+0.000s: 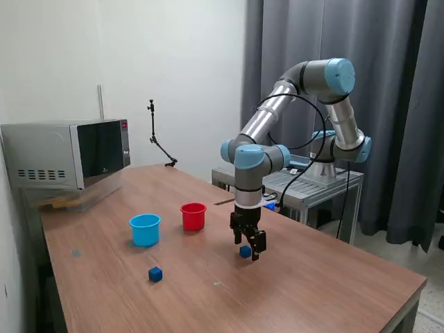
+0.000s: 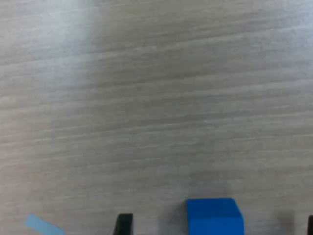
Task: Place red objects in the red bin, and blue objects in the blue bin.
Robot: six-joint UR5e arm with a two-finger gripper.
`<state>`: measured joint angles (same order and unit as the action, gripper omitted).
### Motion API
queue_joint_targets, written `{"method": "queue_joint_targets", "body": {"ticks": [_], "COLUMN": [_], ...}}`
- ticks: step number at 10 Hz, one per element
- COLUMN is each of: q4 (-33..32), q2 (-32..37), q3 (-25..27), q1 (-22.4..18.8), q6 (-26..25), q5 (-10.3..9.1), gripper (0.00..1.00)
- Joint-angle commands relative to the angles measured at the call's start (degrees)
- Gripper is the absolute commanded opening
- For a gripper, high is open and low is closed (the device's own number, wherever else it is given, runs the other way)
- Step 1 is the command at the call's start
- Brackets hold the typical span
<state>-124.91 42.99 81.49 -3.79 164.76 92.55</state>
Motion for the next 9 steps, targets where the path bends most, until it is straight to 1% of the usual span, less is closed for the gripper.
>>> {"method": "queue_joint_targets", "body": {"ticks": [1,9], "q4": [-0.16,-0.86], "q2": [-0.01,-0.01], "q3": [-0.28,-0.63], "q1": [-0.07,-0.34], "q6": [-0.05,0.04], "q5": [0.09,0.35], "gripper": [0.00,0.00]}}
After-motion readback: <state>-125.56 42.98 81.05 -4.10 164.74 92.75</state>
